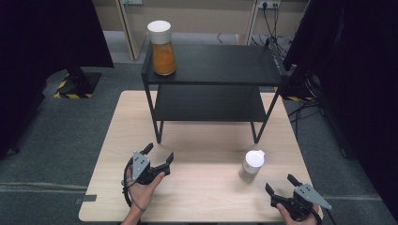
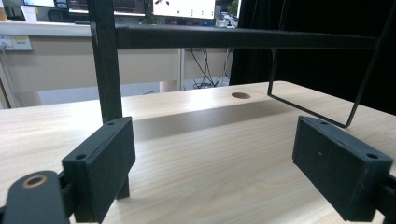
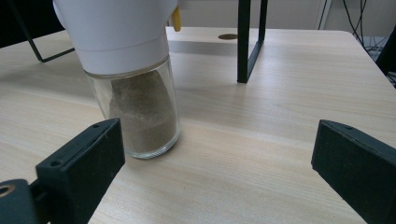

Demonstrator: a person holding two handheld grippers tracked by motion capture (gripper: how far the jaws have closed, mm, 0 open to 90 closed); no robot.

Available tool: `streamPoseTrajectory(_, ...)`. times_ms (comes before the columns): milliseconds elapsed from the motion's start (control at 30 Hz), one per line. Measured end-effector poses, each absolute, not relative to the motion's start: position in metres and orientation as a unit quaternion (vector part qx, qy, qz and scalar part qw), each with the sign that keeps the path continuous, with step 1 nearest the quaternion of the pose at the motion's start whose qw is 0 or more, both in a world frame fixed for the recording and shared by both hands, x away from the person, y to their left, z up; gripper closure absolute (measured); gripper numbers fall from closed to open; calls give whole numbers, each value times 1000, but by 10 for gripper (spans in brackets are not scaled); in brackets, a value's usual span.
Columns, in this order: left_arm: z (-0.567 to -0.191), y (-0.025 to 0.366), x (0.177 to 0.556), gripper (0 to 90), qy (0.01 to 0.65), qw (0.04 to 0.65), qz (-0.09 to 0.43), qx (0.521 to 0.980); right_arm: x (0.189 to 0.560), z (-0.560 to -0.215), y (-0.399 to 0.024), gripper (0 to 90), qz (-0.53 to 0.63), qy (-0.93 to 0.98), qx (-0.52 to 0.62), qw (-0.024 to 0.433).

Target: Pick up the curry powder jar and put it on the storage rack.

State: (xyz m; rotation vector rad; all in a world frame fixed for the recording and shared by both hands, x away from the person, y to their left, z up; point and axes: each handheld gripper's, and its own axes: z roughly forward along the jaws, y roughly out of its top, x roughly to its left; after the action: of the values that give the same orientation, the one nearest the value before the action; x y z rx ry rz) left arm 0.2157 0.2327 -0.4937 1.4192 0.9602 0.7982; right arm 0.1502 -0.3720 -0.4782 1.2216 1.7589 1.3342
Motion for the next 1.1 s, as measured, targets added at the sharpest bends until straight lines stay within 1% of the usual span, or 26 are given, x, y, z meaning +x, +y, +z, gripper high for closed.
streamPoseTrajectory(533,-508,228,218,127,422,572,328,622,150,-478,-371,28,503,666,458,306)
streamPoseTrajectory(800,-511,226,219,127,422,565,323,631,149,-478,-371,27,504,666,458,306)
streamPoseTrajectory(1100,-511,227,220,127,422,566,320,632,149,-478,-371,27,502,667,457,308)
